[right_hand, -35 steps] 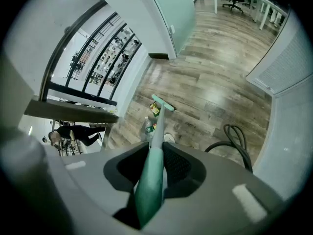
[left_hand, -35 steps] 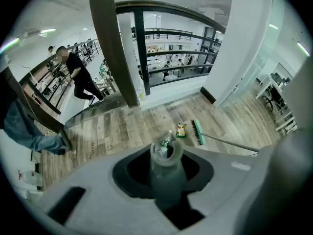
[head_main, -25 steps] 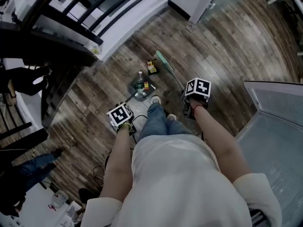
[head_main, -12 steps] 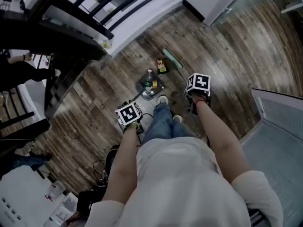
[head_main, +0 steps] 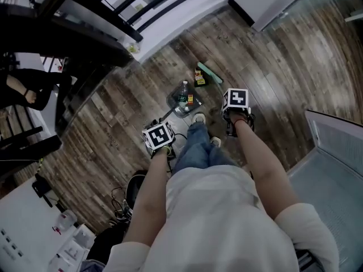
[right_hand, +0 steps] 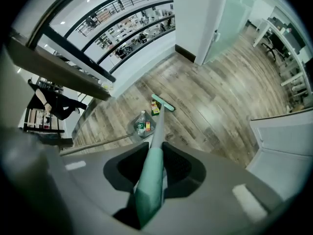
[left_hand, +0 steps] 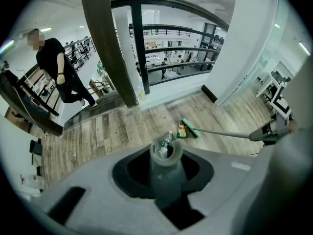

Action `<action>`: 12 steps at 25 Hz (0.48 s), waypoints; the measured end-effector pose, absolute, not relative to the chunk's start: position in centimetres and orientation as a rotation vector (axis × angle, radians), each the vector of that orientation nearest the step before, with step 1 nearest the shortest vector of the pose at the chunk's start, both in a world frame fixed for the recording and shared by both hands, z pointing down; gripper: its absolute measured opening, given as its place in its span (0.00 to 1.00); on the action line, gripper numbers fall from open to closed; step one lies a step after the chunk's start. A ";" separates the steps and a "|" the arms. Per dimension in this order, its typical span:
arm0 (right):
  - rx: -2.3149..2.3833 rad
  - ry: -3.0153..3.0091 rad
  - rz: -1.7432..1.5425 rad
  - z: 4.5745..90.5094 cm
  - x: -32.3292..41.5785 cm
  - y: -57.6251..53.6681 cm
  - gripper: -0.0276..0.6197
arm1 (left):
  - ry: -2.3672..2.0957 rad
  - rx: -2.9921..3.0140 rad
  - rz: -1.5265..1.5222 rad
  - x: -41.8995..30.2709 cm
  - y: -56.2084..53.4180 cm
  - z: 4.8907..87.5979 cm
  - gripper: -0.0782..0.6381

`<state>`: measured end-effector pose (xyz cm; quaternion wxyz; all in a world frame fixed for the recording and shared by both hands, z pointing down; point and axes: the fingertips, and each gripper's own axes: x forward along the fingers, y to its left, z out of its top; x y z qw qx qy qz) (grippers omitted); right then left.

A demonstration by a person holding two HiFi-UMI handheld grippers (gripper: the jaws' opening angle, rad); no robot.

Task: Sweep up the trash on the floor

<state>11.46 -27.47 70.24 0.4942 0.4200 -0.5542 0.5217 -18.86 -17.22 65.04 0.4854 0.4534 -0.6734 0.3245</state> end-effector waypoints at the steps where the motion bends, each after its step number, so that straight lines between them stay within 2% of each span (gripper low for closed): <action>1: 1.003 -1.349 1.242 70.3 11.4 -27.4 0.19 | -1.639 1.103 0.790 -18.9 -17.3 65.0 0.24; 12: 0.909 -1.342 1.176 70.1 10.7 -25.0 0.19 | -1.638 1.101 0.793 -19.1 -17.6 65.1 0.24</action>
